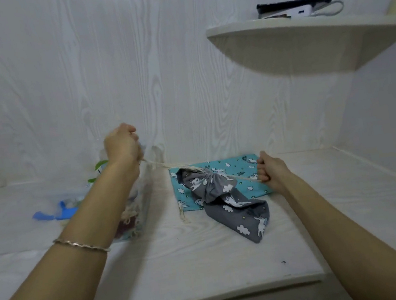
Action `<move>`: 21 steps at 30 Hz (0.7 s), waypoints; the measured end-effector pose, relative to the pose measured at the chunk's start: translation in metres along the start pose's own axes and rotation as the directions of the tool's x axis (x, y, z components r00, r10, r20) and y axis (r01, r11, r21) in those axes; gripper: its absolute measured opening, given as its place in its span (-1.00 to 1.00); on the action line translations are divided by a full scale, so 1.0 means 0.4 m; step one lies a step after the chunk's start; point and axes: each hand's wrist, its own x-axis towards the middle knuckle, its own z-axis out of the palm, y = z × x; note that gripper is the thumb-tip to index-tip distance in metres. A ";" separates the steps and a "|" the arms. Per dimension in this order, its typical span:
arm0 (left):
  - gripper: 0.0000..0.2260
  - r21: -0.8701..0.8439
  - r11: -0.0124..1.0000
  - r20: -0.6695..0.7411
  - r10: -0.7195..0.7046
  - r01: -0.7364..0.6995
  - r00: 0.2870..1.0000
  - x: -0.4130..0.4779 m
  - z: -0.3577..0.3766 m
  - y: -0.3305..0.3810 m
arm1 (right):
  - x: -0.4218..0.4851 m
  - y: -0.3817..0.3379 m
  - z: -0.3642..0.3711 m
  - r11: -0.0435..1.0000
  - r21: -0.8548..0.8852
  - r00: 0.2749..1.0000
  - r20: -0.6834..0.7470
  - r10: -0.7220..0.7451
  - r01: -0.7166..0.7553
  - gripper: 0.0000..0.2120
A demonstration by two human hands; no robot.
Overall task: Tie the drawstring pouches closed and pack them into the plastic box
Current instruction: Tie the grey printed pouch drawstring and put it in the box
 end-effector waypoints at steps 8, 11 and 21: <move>-0.70 0.191 0.981 0.763 -0.158 0.015 0.627 -0.119 0.096 0.056 | -0.158 -0.137 0.191 0.681 -0.627 0.859 0.511 -0.005 0.377 -0.80; -0.69 0.205 0.963 0.791 -0.058 -0.175 0.608 -0.126 0.125 0.048 | -0.205 -0.150 0.226 0.652 -0.530 0.786 0.594 -0.172 0.543 -0.84; -0.67 0.482 0.789 0.681 -0.065 -0.380 0.730 -0.101 0.147 -0.014 | -0.248 -0.087 0.219 0.906 -0.260 0.684 0.728 -0.044 0.335 -0.85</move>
